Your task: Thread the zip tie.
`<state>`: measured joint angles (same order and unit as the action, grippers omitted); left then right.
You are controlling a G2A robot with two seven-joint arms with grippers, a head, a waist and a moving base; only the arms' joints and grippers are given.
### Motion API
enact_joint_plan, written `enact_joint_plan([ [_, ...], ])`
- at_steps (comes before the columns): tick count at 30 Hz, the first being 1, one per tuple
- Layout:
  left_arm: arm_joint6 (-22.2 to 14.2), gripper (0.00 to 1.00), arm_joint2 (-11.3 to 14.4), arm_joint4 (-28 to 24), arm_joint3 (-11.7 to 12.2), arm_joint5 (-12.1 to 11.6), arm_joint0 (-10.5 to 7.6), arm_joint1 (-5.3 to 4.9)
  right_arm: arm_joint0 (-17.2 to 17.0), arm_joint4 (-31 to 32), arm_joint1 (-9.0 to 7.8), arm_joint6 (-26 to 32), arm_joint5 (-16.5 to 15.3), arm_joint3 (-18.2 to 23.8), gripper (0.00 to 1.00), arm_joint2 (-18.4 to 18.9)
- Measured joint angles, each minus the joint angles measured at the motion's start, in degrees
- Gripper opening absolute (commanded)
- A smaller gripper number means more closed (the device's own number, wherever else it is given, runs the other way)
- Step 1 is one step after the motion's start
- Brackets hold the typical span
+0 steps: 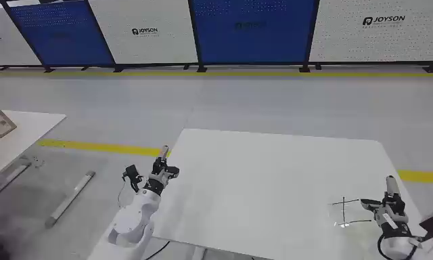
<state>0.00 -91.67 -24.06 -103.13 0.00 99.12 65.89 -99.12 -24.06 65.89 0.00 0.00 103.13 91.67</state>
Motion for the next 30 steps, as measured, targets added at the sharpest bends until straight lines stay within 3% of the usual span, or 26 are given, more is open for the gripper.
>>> enact_joint_plan([
  [1,0.0,1.0,0.0,0.0,0.0,0.0,0.0,0.0,0.0,0.0,0.0,0.0,0.0,0.0,1.0,0.0],
  [2,0.0,1.0,0.0,0.0,0.0,0.0,0.0,0.0,0.0,0.0,0.0,0.0,0.0,0.0,0.78,0.0],
  [3,0.0,1.0,0.0,0.0,0.0,0.0,0.0,0.0,0.0,0.0,0.0,0.0,0.0,0.0,0.78,0.0],
  [4,0.0,0.78,0.0,0.0,0.0,0.0,0.0,0.0,0.0,0.0,0.0,0.0,0.0,0.0,0.78,0.0],
  [6,0.0,0.78,0.0,0.0,0.0,0.0,0.0,0.0,0.0,0.0,0.0,0.0,0.0,0.0,0.78,0.0],
  [7,0.0,0.78,0.0,0.0,0.0,0.0,0.0,0.0,0.0,0.0,0.0,0.0,0.0,0.0,1.0,0.0],
  [8,0.0,1.0,0.0,0.0,0.0,0.0,0.0,0.0,0.0,0.0,0.0,0.0,0.0,0.0,1.0,0.0],
  [9,0.0,1.0,0.0,0.0,0.0,0.0,0.0,0.0,0.0,0.0,0.0,0.0,0.0,0.0,0.78,0.0],
  [10,0.0,1.0,0.0,0.0,0.0,0.0,0.0,0.0,0.0,0.0,0.0,0.0,0.0,0.0,1.0,0.0],
  [12,0.0,1.0,0.0,0.0,0.0,0.0,0.0,0.0,0.0,0.0,0.0,0.0,0.0,0.0,1.0,0.0],
  [13,0.0,0.78,0.0,0.0,0.0,0.0,0.0,0.0,0.0,0.0,0.0,0.0,0.0,0.0,1.0,0.0],
  [14,0.0,1.0,0.0,0.0,0.0,0.0,0.0,0.0,0.0,0.0,0.0,0.0,0.0,0.0,1.0,0.0],
  [15,0.0,0.78,0.0,0.0,0.0,0.0,0.0,0.0,0.0,0.0,0.0,0.0,0.0,0.0,0.78,0.0],
  [16,0.0,1.0,0.0,0.0,0.0,0.0,0.0,0.0,0.0,0.0,0.0,0.0,0.0,0.0,1.0,0.0],
  [17,0.0,1.0,0.0,0.0,0.0,0.0,0.0,0.0,0.0,0.0,0.0,0.0,0.0,0.0,0.78,0.0],
  [18,0.0,1.0,0.0,0.0,0.0,0.0,0.0,0.0,0.0,0.0,0.0,0.0,0.0,0.0,1.0,0.0],
  [24,0.0,1.0,0.0,0.0,0.0,0.0,0.0,0.0,0.11,0.83,-0.31,5.16,2.2,0.53,1.0,1.25],
  [30,0.0,1.0,0.0,0.0,0.0,0.0,0.0,0.0,0.87,1.79,-1.38,16.58,9.61,2.3,1.0,5.47],
])
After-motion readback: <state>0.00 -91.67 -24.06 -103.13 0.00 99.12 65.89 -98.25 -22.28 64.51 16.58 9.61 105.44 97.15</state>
